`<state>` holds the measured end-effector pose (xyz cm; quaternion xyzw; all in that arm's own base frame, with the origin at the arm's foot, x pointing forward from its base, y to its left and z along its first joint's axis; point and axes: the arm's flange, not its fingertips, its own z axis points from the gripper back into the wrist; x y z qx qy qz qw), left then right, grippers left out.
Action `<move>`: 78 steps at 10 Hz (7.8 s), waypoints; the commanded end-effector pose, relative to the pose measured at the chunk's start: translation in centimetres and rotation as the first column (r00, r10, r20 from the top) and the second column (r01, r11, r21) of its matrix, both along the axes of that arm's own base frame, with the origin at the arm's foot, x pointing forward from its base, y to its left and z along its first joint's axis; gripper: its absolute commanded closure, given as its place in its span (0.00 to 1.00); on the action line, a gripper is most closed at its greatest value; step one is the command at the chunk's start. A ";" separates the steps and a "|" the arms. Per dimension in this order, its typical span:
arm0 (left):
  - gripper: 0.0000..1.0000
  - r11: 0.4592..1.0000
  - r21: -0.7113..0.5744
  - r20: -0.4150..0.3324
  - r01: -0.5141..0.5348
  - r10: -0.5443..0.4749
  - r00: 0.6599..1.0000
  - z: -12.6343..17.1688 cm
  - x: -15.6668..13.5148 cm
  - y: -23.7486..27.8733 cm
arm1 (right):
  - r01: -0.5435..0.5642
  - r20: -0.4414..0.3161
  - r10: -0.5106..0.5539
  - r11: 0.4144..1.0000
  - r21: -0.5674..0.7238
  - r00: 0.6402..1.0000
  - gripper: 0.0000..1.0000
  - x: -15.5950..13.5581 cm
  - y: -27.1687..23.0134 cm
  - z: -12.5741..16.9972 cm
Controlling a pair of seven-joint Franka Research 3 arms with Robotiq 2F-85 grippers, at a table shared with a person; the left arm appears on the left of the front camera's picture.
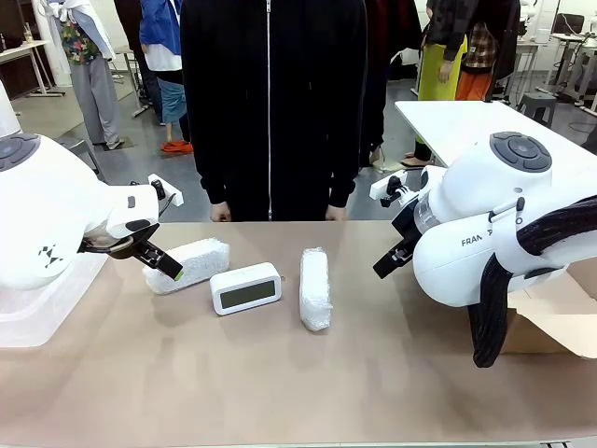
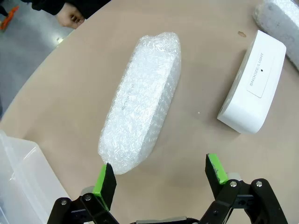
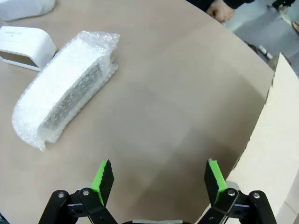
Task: Separate and place wrapped and unwrapped clocks.
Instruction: Pick up the Digital clock indicated by the person.
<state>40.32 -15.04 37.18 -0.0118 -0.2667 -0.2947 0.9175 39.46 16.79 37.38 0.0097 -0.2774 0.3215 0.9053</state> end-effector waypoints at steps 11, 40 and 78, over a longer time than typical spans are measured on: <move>0.00 0.983 -0.084 0.064 0.164 -0.159 0.985 8.3 -7.9 5.9 | -0.402 0.022 0.402 0.907 0.129 0.915 0.00 -6.9 -5.3 13.4; 0.00 0.887 -0.170 0.149 0.430 -0.408 0.901 18.8 -10.1 10.1 | -0.548 0.190 0.514 0.802 0.240 0.836 0.00 -9.8 -11.7 19.8; 0.00 0.887 -0.170 0.149 0.430 -0.408 0.901 18.8 -10.1 10.1 | -0.946 -0.285 0.904 0.282 -0.161 0.318 0.00 12.1 39.7 10.9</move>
